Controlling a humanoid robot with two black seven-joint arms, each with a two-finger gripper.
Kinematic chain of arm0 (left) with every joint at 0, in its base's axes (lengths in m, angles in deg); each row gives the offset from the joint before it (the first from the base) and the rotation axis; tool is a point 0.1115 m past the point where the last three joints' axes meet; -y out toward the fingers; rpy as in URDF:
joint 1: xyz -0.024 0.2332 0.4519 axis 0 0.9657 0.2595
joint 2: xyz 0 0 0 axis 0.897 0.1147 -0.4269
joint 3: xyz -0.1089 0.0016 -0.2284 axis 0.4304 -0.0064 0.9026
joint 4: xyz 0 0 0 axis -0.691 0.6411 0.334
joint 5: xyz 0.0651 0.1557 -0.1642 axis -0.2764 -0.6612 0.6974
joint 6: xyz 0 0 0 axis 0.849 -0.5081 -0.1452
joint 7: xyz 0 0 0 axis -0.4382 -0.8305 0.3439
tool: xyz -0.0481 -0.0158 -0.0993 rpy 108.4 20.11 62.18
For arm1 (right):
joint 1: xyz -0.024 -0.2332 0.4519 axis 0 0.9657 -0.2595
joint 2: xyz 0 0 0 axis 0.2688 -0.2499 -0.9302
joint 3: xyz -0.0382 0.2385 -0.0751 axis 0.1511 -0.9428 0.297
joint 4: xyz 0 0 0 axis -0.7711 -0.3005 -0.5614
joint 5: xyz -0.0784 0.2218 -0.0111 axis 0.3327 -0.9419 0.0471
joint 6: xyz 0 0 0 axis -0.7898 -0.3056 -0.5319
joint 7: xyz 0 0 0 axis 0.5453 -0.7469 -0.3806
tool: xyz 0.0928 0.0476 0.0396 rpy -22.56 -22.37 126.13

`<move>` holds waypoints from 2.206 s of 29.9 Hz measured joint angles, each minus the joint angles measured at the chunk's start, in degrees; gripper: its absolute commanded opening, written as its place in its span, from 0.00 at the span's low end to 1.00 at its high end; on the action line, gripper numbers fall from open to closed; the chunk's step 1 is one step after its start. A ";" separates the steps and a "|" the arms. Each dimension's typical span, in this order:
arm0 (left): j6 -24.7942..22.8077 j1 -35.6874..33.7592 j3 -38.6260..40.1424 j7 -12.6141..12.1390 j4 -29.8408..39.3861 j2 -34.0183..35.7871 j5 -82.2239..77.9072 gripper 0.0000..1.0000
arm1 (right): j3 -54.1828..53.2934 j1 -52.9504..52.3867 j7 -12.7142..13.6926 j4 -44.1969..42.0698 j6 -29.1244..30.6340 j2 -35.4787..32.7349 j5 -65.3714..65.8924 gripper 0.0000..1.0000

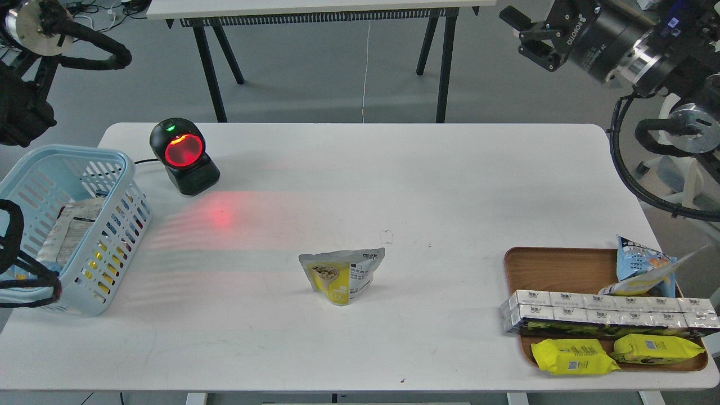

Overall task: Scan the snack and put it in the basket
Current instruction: 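Release the pouch and raise the right arm away, then reach the left gripper down and grasp the snack pouch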

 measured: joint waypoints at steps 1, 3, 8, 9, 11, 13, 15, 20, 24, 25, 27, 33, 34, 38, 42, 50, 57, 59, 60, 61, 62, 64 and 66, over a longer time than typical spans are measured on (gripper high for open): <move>-0.01 -1.72 -2.29 0.00 0.00 0.07 -0.05 1.00 | -0.93 1.14 0.00 -0.02 0.00 -0.10 -1.60 0.98; -0.02 -6.20 -7.97 0.00 0.05 0.31 -0.08 1.00 | -2.18 3.06 0.03 -0.06 0.00 -0.15 -4.01 0.98; -0.02 -17.99 -26.24 0.00 1.07 0.00 -0.57 1.00 | -3.53 6.49 -0.01 -0.93 -0.01 -0.21 -8.21 0.98; -0.02 -20.44 -30.95 0.00 1.79 -0.31 -0.80 1.00 | -3.62 7.09 -0.10 -1.16 -0.01 -0.21 -9.07 0.98; -0.02 -24.89 -40.04 0.00 4.47 -1.01 -2.66 1.00 | -4.17 8.26 -0.24 -1.72 0.03 -0.21 -11.18 0.98; -0.03 -28.72 -46.57 0.00 8.74 -1.31 -6.63 1.00 | -4.99 9.37 -0.26 -2.37 0.18 -0.21 -13.12 0.98; -0.03 -32.30 -51.26 0.00 14.51 -1.31 -11.85 1.00 | -5.97 10.48 -0.28 -2.87 0.35 -0.21 -14.55 0.98; -0.02 -40.18 -65.24 0.00 30.36 -1.23 -22.87 1.00 | -8.38 13.27 -0.29 -3.25 0.47 -0.21 -15.53 0.98; -0.03 -45.71 -76.49 0.00 41.75 -2.06 -31.73 1.00 | -10.02 15.37 -0.28 -3.25 0.61 -0.10 -17.07 0.98; -0.03 -46.66 -78.30 0.01 43.87 -2.31 -33.45 1.00 | -10.14 15.74 -0.24 -3.24 0.65 -0.04 -17.51 0.98; -0.02 -47.63 -80.90 0.01 46.41 -3.19 -35.98 0.99 | -10.25 16.23 -0.19 -3.22 0.70 0.02 -17.99 0.98; -0.01 -47.39 -86.71 0.01 47.68 -8.79 -41.35 0.99 | -10.48 16.75 0.04 -3.21 0.71 -0.08 -18.20 0.98; -0.01 -46.99 -87.58 0.01 47.57 -9.86 -41.88 0.99 | -10.50 16.78 0.07 -3.21 0.72 -0.15 -18.20 0.98; 0.00 -44.76 -88.85 0.00 46.81 -12.57 -42.54 0.99 | -10.54 16.91 0.15 -3.26 1.21 -0.94 -18.21 0.98; 0.00 -40.82 -88.98 0.00 44.82 -14.89 -42.63 0.99 | -10.59 17.23 0.15 -3.29 1.79 -1.71 -18.21 0.98; -0.01 -33.08 -89.06 -0.01 37.05 -19.31 -42.64 0.72 | -10.58 18.76 -0.10 -3.13 2.59 -1.80 -18.30 0.98; -0.01 -32.09 -90.66 -0.01 36.18 -19.88 -43.80 0.22 | -10.57 19.00 -0.17 -3.11 3.58 -2.62 -18.30 0.98; -0.01 -32.08 -90.72 -0.01 36.63 -19.57 -44.08 0.06 | -10.56 19.31 -0.23 -3.11 3.61 -2.78 -18.30 0.98; -0.01 -32.06 -90.76 -0.01 37.02 -19.50 -44.13 0.03 | -10.55 19.55 -0.24 -3.11 3.61 -2.80 -18.30 0.98; -0.01 -32.01 -90.83 -0.01 37.45 -19.46 -44.14 0.00 | -10.55 19.74 -0.24 -3.11 3.61 -2.84 -18.30 0.98; -0.02 -31.95 -90.91 -0.01 38.03 -19.44 -44.14 0.00 | -10.55 19.94 -0.26 -3.08 3.61 -2.96 -18.30 0.98; -0.02 -31.89 -90.98 -0.01 38.83 -19.43 -44.14 0.00 | -10.55 20.26 -0.27 -2.83 3.61 -3.45 -18.30 0.98; -0.02 -31.54 -91.00 -0.01 39.11 -19.39 -44.14 0.00 | -10.57 20.48 -0.28 -2.61 3.61 -4.23 -18.36 0.98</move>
